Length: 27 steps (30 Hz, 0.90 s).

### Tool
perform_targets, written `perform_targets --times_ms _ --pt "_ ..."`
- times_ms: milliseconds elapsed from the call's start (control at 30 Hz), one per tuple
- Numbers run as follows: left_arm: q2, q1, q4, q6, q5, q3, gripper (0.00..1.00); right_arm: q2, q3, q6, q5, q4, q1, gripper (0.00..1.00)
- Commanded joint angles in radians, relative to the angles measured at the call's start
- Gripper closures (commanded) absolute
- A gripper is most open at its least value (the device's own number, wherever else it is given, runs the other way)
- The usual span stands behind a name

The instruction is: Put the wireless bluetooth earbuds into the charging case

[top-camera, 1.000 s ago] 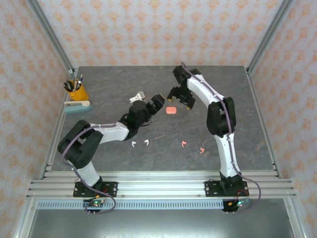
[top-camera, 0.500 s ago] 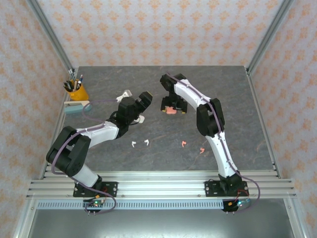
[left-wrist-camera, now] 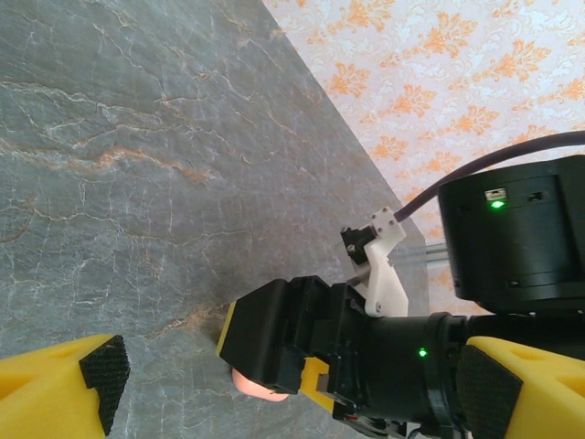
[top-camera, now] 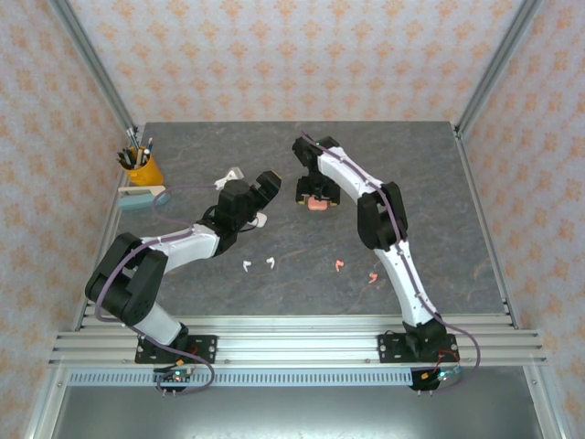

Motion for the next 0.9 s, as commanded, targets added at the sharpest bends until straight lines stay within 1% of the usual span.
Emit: perform_targets --times_ms 0,167,367,467,667,767,867 --pt "-0.007 0.007 -0.021 0.015 -0.001 -0.001 0.05 0.020 0.018 0.020 0.043 -0.019 0.008 0.21" --pt "-0.003 0.007 -0.031 0.015 0.010 0.013 0.05 -0.015 -0.032 0.040 0.060 -0.022 0.008 0.35" --pt "-0.001 0.005 -0.037 0.017 0.021 0.019 0.05 -0.145 -0.226 0.131 0.070 0.018 0.008 0.43" --pt "0.001 0.007 -0.041 0.016 0.030 0.020 0.05 -0.225 -0.359 0.197 0.054 0.048 0.008 0.44" --pt "-0.006 0.001 -0.058 0.013 0.051 0.018 0.05 -0.416 -0.656 0.301 -0.033 0.165 0.012 0.44" --pt "-0.009 -0.010 -0.071 0.015 0.066 0.023 0.05 -0.463 -0.735 0.315 -0.050 0.184 0.020 0.43" --pt "-0.013 -0.025 -0.088 0.018 0.076 0.023 0.05 -0.468 -0.766 0.311 -0.058 0.185 0.025 0.35"
